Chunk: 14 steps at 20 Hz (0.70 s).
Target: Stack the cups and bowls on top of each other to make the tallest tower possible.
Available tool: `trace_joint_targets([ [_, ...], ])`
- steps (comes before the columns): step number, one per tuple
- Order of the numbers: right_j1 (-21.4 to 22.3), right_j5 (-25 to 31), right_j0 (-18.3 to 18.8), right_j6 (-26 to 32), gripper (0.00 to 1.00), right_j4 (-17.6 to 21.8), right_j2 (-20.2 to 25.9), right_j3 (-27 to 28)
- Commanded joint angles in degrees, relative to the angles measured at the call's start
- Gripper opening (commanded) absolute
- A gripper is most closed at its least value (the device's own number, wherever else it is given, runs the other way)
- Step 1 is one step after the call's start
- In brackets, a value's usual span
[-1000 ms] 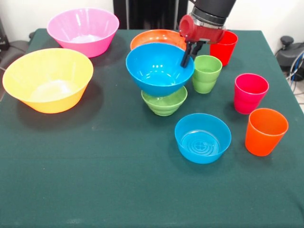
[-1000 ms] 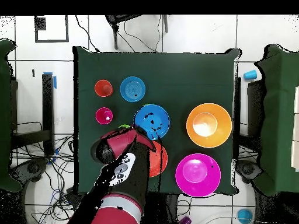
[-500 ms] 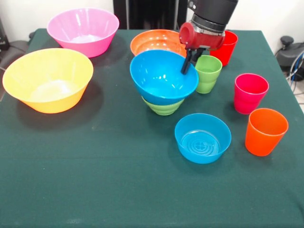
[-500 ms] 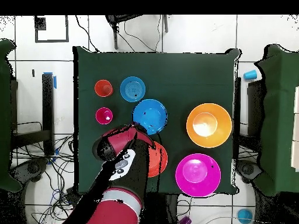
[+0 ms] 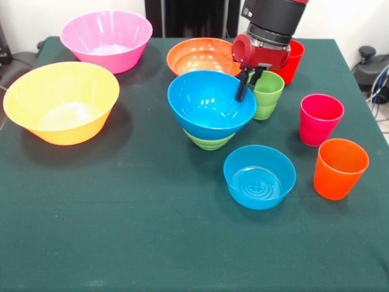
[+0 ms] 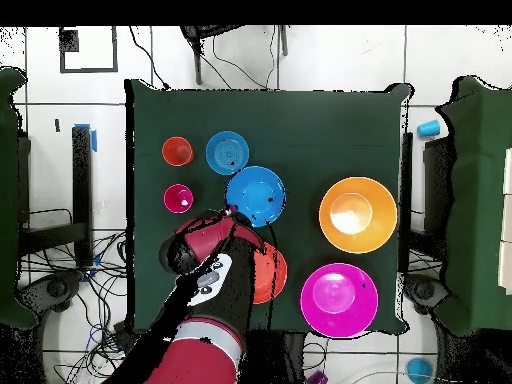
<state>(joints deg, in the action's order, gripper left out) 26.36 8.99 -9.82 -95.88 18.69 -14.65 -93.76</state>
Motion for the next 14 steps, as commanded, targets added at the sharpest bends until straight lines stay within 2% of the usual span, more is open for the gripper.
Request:
trace_joint_targets([
  [1, -2.0, -1.48, 2.32, -5.39, 0.0, 0.45, 7.69, 1.39],
  [6, -2.03, 0.43, 4.07, -4.87, 0.0, -0.22, 9.82, 0.76],
  [14, -2.13, 4.03, 3.8, -4.73, 0.0, -0.85, 9.41, 1.08],
])
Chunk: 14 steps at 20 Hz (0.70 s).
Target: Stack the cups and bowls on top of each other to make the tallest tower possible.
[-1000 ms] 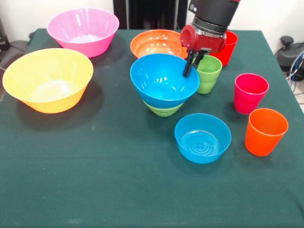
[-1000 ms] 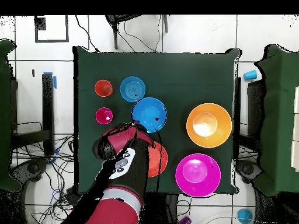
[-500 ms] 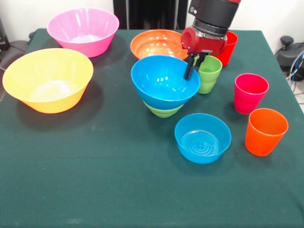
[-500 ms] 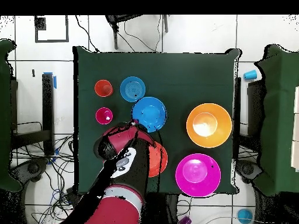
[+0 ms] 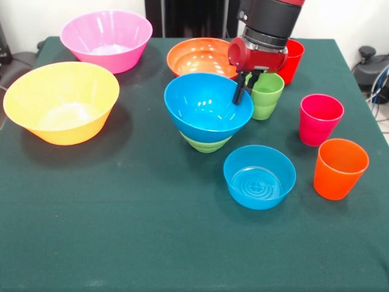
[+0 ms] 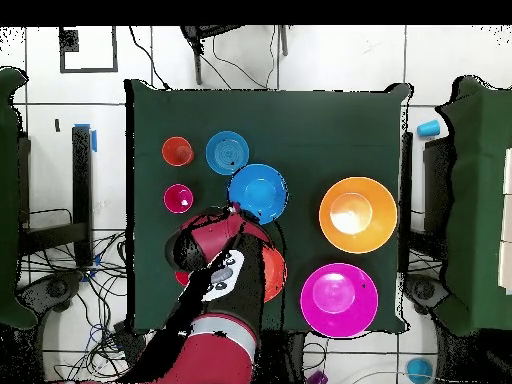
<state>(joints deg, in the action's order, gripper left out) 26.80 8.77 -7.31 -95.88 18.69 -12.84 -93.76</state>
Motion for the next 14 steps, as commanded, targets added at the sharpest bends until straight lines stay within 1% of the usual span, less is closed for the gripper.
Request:
trace_joint_targets([
  [1, -2.61, 4.35, 1.15, -4.79, 0.0, -0.88, 7.41, 1.14],
  [8, -2.56, 4.77, 1.14, -4.78, 0.0, -1.01, 7.44, 1.08],
  [9, -2.48, 4.73, 1.32, -4.73, 1.0, -1.04, 7.69, 0.95],
  [14, -2.27, 5.14, 1.83, -4.56, 1.0, -1.24, 8.48, 0.68],
])
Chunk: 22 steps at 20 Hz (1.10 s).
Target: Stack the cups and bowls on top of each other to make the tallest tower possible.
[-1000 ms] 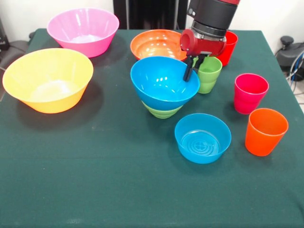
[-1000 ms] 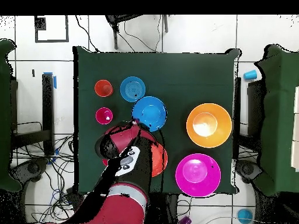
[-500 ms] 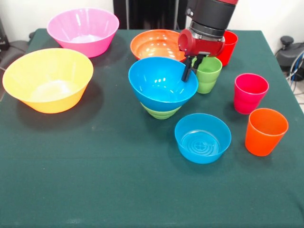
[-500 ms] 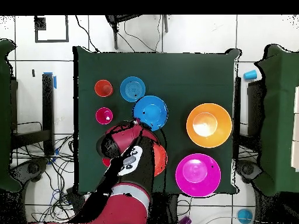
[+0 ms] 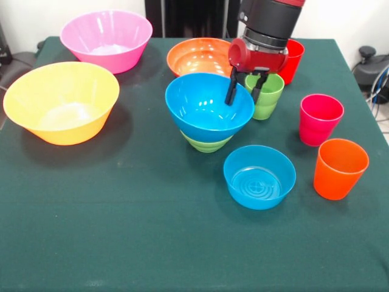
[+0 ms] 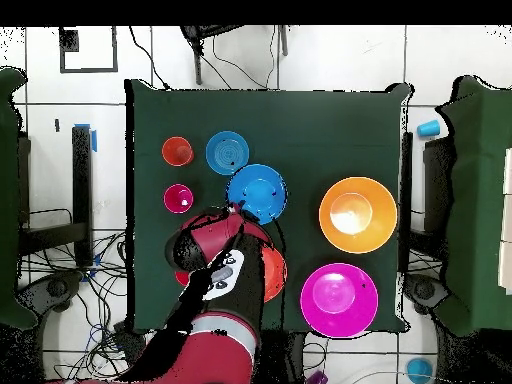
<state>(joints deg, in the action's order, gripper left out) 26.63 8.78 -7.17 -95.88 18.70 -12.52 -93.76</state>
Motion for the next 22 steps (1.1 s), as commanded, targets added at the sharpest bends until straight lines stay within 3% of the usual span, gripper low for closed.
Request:
trace_joint_targets([
  [1, -2.11, 5.73, 1.6, -4.54, 1.0, -1.4, 8.06, 0.8],
  [12, -1.26, 5.27, 1.61, -5.21, 1.0, -1.53, 7.8, 0.33],
  [22, 2.42, 9.13, 0.34, -5.01, 1.0, -2.22, 6.95, -0.96],
])
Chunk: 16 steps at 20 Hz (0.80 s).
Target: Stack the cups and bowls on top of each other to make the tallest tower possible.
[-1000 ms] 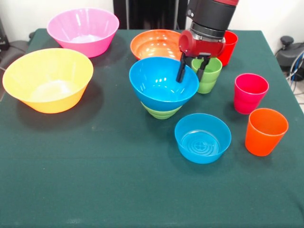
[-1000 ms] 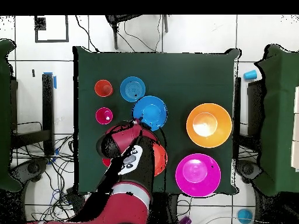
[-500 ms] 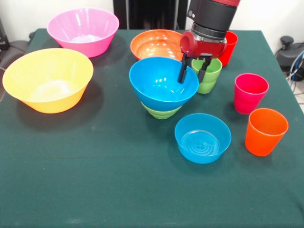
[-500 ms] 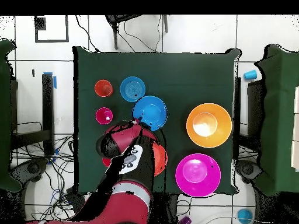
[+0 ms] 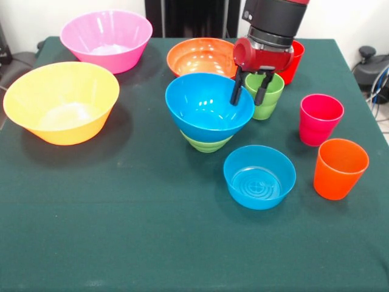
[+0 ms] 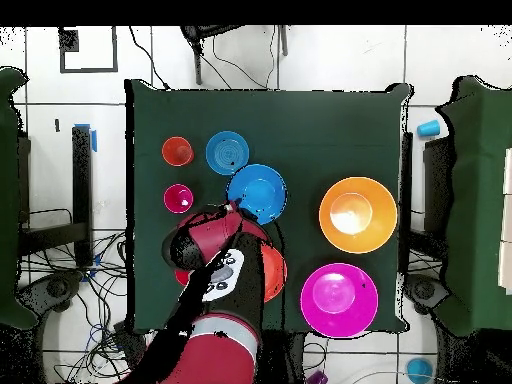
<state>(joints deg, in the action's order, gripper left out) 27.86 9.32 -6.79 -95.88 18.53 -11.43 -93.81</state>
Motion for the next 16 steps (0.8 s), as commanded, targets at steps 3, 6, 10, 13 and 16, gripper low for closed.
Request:
trace_joint_targets([
  [3, 1.25, 9.49, -0.61, -5.38, 1.0, -2.34, 5.51, -0.68],
  [6, 1.69, 10.47, -0.55, -5.43, 1.0, -2.63, 5.95, -0.89],
  [10, 3.62, 12.46, -0.39, -4.91, 1.0, -2.84, 6.58, -1.95],
  [13, 4.6, 12.83, -0.06, -4.89, 1.0, -3.13, 7.36, -2.98],
  [16, 4.69, 13.51, 1.6, -4.59, 1.0, -4.33, 9.83, -4.11],
])
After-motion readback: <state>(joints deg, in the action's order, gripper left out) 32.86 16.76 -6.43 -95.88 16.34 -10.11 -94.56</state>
